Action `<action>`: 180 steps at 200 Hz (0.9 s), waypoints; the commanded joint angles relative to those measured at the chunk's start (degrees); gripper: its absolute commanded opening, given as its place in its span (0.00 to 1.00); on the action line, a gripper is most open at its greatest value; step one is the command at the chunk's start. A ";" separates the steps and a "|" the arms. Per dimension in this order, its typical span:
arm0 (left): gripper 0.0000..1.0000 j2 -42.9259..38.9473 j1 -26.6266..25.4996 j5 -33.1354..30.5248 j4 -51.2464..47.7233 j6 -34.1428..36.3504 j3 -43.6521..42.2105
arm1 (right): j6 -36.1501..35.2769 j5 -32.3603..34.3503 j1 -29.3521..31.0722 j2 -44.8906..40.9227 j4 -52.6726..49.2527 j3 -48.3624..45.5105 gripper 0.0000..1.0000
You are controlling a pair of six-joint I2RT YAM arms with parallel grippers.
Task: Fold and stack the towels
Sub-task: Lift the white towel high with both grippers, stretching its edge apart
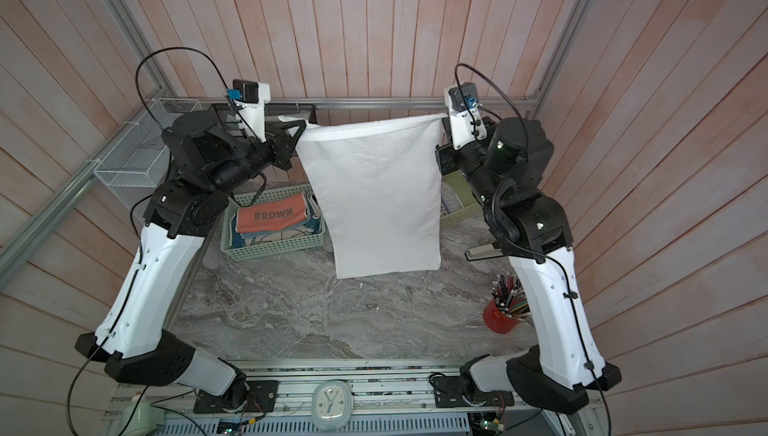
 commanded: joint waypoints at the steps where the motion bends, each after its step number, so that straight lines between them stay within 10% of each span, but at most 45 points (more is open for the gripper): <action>1: 0.00 -7.46 -2.12 -1.06 11.24 5.09 -4.66 | -2.88 3.65 2.35 -5.42 8.79 -0.73 0.00; 78: 0.00 -7.44 -11.14 -5.12 5.48 10.03 6.48 | -2.94 4.39 3.56 -8.20 3.47 5.80 0.00; 143: 0.00 -1.75 -10.43 -16.56 1.60 13.36 8.79 | -4.58 15.12 3.48 1.24 1.41 8.04 0.00; 180: 0.00 5.46 -2.79 -11.39 0.70 8.92 8.78 | -2.48 13.45 -2.59 6.77 4.77 3.42 0.00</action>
